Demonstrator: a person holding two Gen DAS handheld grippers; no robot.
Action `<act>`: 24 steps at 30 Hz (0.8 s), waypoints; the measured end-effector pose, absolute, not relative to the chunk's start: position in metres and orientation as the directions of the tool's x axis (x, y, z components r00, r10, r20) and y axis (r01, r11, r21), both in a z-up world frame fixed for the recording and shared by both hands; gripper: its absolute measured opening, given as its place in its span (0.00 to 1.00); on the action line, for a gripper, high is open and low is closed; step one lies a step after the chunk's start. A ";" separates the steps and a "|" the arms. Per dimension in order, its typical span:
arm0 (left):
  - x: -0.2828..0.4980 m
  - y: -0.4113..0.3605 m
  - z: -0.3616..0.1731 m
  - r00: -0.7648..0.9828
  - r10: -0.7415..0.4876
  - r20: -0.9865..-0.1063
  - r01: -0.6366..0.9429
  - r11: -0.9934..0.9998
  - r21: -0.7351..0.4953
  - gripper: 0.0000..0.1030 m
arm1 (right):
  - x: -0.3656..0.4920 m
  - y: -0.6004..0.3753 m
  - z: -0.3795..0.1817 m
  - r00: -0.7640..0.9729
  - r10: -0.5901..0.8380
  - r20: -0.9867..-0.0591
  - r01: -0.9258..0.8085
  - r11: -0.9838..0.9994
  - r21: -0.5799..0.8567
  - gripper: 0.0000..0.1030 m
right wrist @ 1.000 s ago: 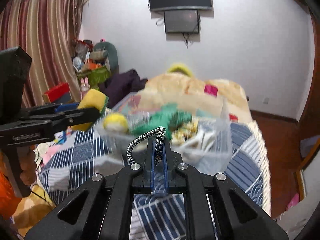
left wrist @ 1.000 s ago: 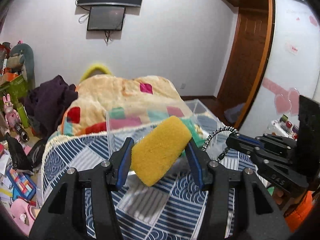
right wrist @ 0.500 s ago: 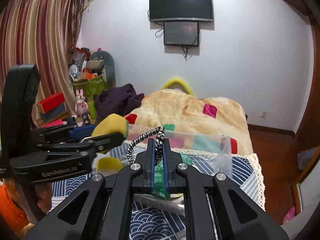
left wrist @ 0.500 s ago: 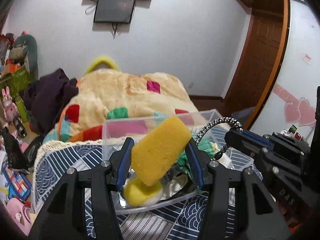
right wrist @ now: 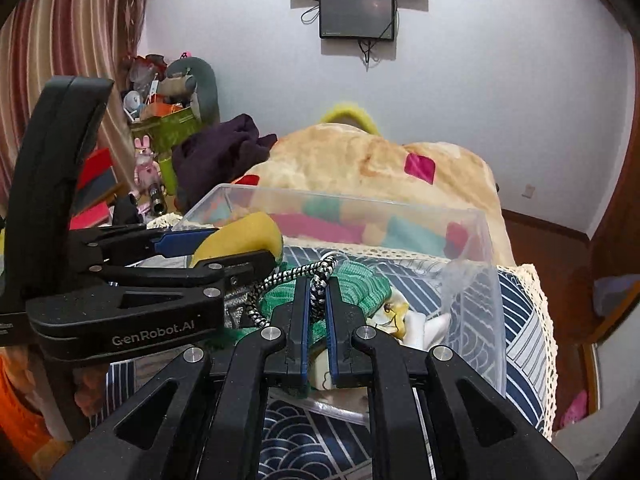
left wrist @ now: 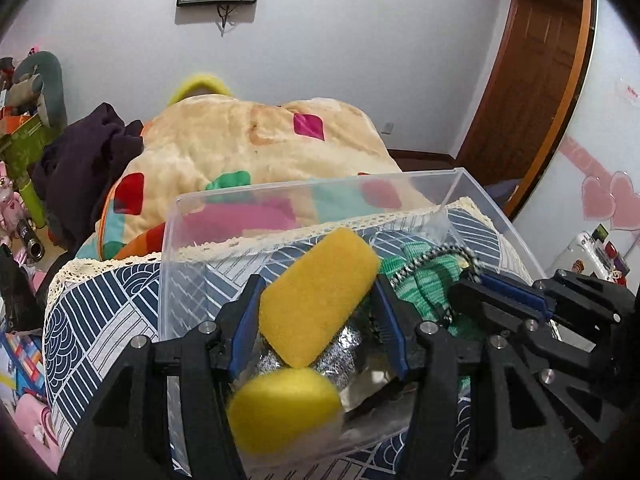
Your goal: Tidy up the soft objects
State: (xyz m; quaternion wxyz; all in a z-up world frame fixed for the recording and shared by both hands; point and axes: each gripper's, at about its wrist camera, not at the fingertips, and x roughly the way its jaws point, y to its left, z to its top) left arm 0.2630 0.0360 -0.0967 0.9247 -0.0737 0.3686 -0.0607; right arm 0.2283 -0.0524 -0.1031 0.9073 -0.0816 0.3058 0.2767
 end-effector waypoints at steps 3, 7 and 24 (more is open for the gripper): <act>0.258 0.038 -0.092 0.710 -0.179 -0.681 0.066 0.980 -0.190 0.54 | 0.227 -0.059 -0.101 0.654 0.455 -0.605 -0.552 0.833 0.030 0.14; 0.239 0.038 -0.073 0.747 -0.163 -0.644 0.077 0.984 -0.160 0.54 | 0.217 -0.071 -0.092 0.690 0.439 -0.575 -0.526 0.850 0.018 0.39; 0.101 0.028 0.030 0.926 -0.152 -0.347 0.113 0.985 -0.128 0.66 | 0.122 -0.114 -0.001 0.774 0.546 -0.321 -0.565 0.824 0.037 0.42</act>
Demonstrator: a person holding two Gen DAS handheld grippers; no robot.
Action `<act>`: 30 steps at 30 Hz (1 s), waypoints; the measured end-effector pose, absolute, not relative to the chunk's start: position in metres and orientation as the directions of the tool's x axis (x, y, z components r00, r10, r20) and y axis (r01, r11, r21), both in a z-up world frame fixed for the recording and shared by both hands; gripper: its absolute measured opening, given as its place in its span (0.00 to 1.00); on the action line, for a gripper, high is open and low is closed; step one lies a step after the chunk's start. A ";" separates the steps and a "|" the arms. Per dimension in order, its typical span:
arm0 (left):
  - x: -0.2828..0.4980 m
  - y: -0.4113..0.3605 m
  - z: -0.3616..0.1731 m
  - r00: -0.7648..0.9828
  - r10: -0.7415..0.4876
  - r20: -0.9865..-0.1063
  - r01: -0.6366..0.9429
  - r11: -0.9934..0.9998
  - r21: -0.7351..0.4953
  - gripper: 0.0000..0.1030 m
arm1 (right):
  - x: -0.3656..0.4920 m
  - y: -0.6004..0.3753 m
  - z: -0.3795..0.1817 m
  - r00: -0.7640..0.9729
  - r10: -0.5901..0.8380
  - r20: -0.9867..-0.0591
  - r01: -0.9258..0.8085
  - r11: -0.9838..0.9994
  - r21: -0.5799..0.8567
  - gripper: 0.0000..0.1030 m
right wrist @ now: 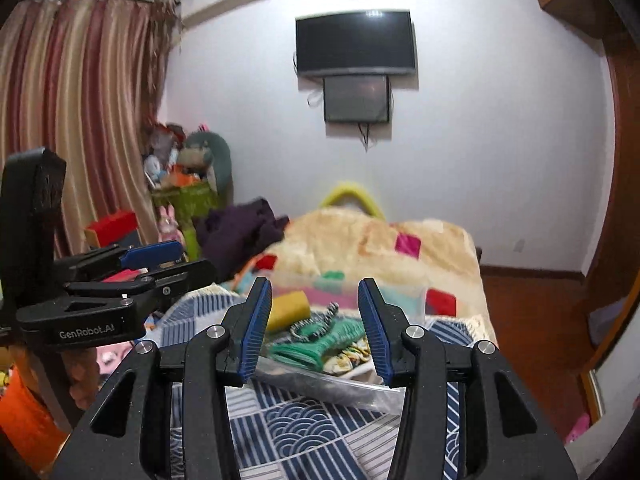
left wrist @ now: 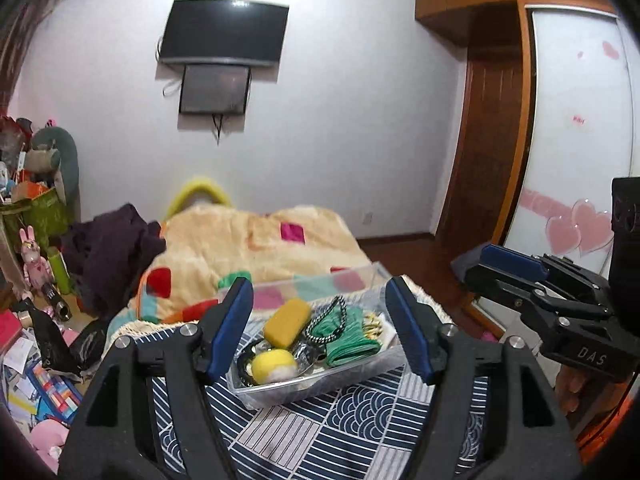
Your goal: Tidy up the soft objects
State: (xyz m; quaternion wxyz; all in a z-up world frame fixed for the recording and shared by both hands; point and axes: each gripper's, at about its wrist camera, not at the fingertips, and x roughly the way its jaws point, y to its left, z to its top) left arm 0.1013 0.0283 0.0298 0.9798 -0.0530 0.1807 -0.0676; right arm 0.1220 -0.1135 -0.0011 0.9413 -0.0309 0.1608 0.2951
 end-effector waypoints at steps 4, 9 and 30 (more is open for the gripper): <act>0.076 0.027 0.044 0.944 -0.140 -0.297 0.109 0.987 -0.117 0.77 | 0.105 -0.120 0.007 0.796 0.541 -0.272 -0.553 0.832 0.037 0.66; 0.048 0.017 0.051 0.963 -0.110 -0.244 0.097 0.993 -0.067 0.91 | 0.093 -0.124 0.010 0.812 0.534 -0.236 -0.540 0.840 0.043 0.80; 0.026 0.008 0.043 0.968 -0.087 -0.237 0.077 0.996 -0.049 0.97 | 0.065 -0.122 0.001 0.836 0.511 -0.202 -0.520 0.854 0.010 0.96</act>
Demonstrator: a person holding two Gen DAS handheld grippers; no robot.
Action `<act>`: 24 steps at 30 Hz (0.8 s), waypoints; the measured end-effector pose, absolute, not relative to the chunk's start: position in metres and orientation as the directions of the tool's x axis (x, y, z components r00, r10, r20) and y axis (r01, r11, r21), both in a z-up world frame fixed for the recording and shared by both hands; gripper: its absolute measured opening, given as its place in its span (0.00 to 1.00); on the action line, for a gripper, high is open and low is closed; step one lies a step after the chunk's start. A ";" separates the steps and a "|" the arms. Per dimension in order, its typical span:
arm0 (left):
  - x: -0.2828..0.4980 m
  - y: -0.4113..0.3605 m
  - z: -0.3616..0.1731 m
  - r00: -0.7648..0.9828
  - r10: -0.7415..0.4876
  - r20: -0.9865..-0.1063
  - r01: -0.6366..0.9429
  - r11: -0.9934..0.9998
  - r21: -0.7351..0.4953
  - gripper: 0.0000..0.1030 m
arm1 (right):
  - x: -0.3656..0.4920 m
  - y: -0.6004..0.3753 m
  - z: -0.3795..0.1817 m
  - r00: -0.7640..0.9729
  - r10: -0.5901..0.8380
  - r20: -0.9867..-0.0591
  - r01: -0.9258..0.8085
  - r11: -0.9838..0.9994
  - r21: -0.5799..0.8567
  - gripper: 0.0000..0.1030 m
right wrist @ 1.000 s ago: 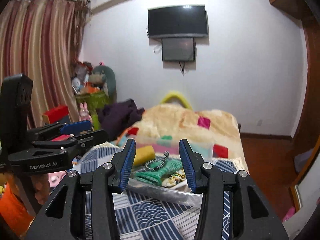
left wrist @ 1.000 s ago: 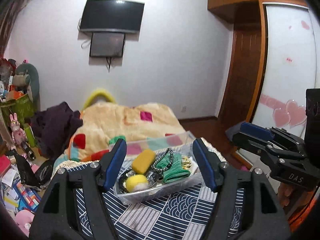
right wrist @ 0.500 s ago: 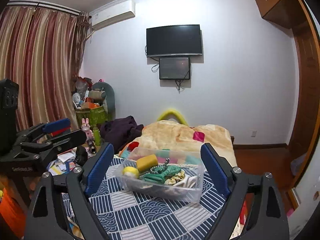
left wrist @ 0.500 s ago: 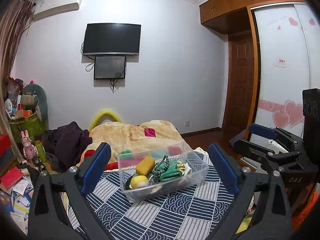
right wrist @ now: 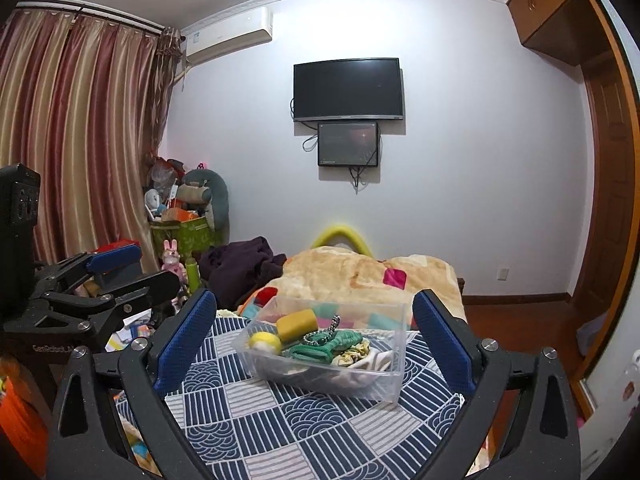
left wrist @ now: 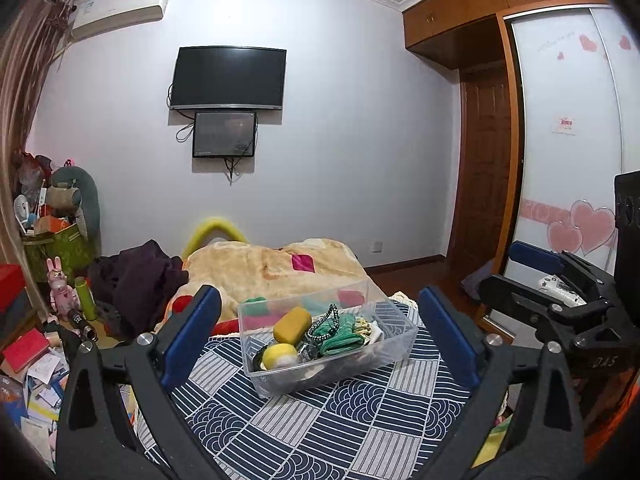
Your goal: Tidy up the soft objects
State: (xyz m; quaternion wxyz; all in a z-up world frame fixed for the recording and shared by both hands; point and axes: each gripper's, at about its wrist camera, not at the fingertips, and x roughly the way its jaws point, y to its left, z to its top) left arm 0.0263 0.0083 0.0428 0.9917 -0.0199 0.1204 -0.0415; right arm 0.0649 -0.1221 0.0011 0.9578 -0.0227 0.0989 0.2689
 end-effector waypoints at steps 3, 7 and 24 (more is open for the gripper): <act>0.026 0.009 0.043 0.968 -0.086 -0.236 0.077 0.996 -0.050 0.97 | 0.065 -0.122 0.001 0.833 0.513 -0.206 -0.522 0.853 0.012 0.96; 0.025 0.009 0.043 0.968 -0.084 -0.235 0.074 0.996 -0.052 0.98 | 0.064 -0.122 -0.001 0.833 0.513 -0.208 -0.523 0.853 0.010 0.96; 0.024 0.011 0.043 0.969 -0.082 -0.231 0.072 0.996 -0.052 0.98 | 0.062 -0.122 0.001 0.833 0.515 -0.203 -0.524 0.852 0.011 0.96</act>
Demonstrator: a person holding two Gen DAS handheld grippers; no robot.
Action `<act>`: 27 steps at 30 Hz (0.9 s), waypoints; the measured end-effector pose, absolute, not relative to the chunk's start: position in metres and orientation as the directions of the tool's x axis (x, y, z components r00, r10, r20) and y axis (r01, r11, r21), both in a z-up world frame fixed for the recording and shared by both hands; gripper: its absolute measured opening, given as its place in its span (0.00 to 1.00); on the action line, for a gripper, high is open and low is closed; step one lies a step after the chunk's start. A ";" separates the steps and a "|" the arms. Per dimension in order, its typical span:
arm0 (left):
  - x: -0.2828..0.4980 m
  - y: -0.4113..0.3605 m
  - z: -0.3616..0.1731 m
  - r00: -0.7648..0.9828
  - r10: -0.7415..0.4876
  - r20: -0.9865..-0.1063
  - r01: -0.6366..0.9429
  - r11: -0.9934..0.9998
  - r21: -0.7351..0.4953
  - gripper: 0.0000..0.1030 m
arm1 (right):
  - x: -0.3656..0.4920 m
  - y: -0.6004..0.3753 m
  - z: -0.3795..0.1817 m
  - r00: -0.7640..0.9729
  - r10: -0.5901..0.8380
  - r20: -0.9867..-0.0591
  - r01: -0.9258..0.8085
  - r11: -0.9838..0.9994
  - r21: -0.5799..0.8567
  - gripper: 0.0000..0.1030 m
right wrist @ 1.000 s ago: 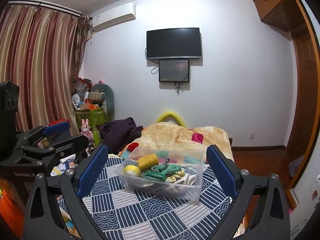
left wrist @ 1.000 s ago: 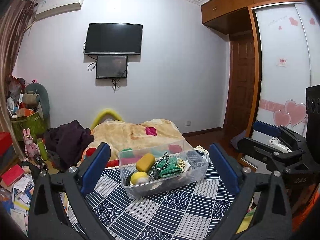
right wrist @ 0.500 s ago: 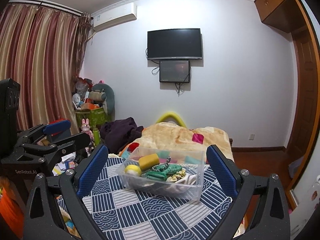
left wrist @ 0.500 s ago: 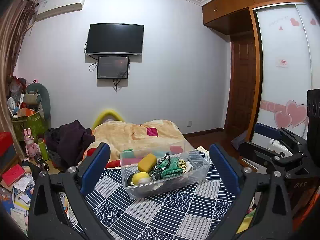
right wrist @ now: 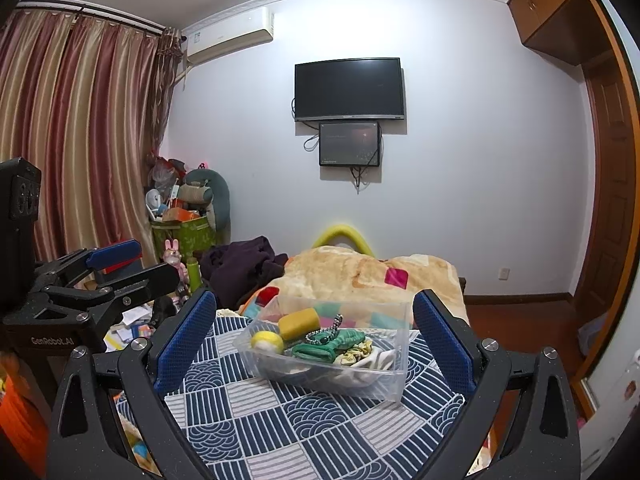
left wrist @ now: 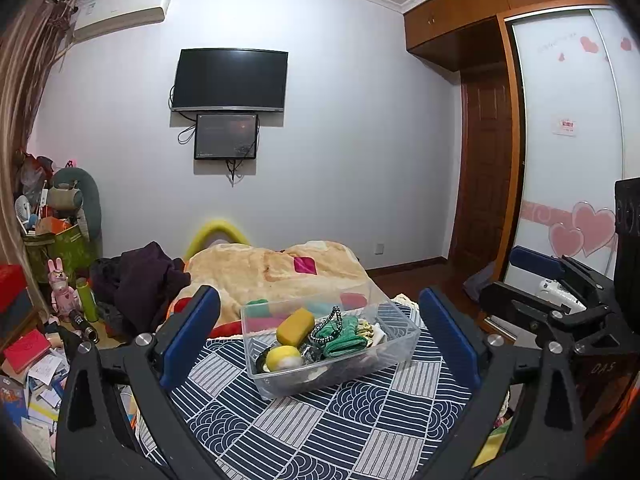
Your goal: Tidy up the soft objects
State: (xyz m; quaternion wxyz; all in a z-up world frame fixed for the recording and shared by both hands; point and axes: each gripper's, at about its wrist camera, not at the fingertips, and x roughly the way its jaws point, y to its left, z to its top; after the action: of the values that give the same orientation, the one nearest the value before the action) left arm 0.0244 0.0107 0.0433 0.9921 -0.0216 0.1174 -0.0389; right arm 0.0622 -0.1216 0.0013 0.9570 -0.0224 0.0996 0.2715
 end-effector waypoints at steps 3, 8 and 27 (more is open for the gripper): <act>0.024 0.011 0.043 0.969 -0.082 -0.231 0.072 0.996 -0.052 0.98 | 0.061 -0.121 0.002 0.833 0.515 -0.201 -0.523 0.852 0.011 0.96; 0.023 0.011 0.045 0.970 -0.084 -0.229 0.075 0.996 -0.048 0.98 | 0.061 -0.121 0.002 0.833 0.515 -0.201 -0.523 0.852 0.013 0.97; 0.024 0.010 0.047 0.971 -0.084 -0.225 0.077 0.996 -0.043 0.98 | 0.059 -0.120 0.005 0.835 0.514 -0.197 -0.522 0.853 0.015 0.98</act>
State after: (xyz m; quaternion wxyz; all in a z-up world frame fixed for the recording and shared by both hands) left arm 0.0237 0.0098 0.0469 0.9925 -0.0172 0.1142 -0.0405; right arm 0.0593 -0.1202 0.0051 0.9577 -0.0197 0.0971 0.2703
